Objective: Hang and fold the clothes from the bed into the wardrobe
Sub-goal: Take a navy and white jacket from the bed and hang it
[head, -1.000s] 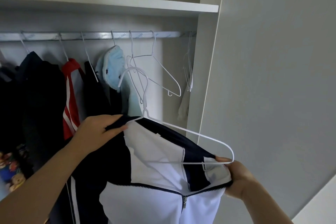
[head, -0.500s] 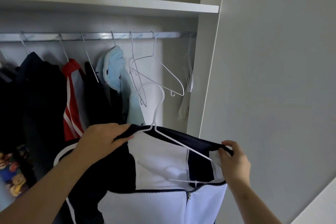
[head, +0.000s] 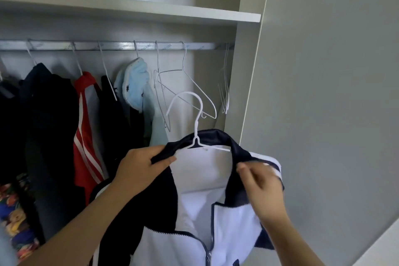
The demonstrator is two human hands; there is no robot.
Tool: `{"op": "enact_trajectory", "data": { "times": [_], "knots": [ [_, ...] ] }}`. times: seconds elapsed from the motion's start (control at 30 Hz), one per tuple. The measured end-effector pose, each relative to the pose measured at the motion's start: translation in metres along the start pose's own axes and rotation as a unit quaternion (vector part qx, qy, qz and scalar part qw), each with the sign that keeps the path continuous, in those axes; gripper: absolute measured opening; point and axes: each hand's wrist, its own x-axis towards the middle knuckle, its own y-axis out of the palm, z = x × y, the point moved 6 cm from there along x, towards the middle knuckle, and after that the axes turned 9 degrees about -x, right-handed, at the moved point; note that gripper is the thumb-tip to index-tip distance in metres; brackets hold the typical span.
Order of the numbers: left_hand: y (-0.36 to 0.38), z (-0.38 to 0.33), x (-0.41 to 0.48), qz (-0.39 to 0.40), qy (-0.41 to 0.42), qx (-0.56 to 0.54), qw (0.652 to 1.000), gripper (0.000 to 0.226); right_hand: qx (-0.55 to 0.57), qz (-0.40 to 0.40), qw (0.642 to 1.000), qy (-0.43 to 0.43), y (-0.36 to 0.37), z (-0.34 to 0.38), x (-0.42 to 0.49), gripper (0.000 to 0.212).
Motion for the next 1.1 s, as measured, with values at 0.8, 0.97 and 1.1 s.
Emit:
{"op": "enact_trajectory", "data": {
  "times": [0.8,0.97,1.1],
  "knots": [
    [0.060,-0.038,-0.010,0.030,-0.125,-0.090,0.988,0.022,-0.203,0.037,0.949,0.238,-0.013,-0.043,0.006,0.052],
    [0.117,-0.044,-0.028,0.295,-0.236,-0.237,0.895,0.026,-0.165,0.050,0.942,0.286,-0.031,-0.063,0.001,0.049],
    [0.121,-0.046,-0.026,0.332,-0.253,-0.244,0.875,0.035,-0.124,0.058,0.938,0.319,-0.043,-0.075,-0.003,0.046]
  ]
}}
